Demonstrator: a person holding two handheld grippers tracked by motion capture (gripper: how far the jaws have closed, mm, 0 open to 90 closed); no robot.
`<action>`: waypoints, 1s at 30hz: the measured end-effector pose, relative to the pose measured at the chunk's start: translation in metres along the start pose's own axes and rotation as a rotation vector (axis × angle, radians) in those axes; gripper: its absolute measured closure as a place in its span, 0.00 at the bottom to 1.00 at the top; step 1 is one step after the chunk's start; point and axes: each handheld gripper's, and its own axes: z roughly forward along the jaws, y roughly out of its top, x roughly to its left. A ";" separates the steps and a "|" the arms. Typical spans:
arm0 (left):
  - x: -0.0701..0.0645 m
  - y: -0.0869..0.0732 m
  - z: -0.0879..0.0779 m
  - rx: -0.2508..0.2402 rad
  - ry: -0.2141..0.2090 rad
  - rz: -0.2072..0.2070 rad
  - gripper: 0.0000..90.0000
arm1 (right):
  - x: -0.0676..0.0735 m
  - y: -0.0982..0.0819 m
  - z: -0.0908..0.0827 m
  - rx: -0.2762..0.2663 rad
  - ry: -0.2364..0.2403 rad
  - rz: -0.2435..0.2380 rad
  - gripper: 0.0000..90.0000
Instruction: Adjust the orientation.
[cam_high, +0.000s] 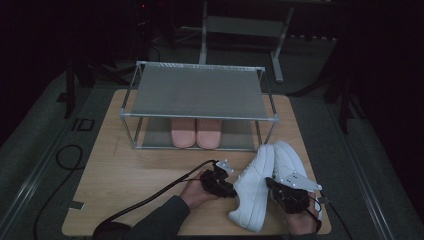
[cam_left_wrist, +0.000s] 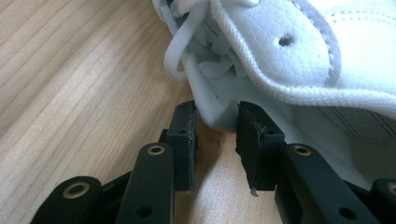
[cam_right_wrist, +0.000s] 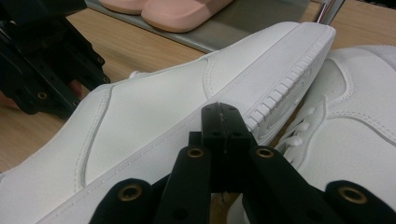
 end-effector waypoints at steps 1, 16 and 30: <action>0.001 0.000 0.000 -0.001 -0.003 -0.001 0.75 | 0.000 0.000 0.000 -0.001 0.000 0.000 1.00; -0.001 0.006 0.002 -0.007 -0.009 -0.018 0.92 | -0.001 0.000 0.000 -0.003 0.005 -0.010 1.00; 0.013 -0.006 -0.024 0.000 0.037 -0.063 0.94 | -0.001 -0.002 -0.002 -0.002 -0.003 -0.024 0.98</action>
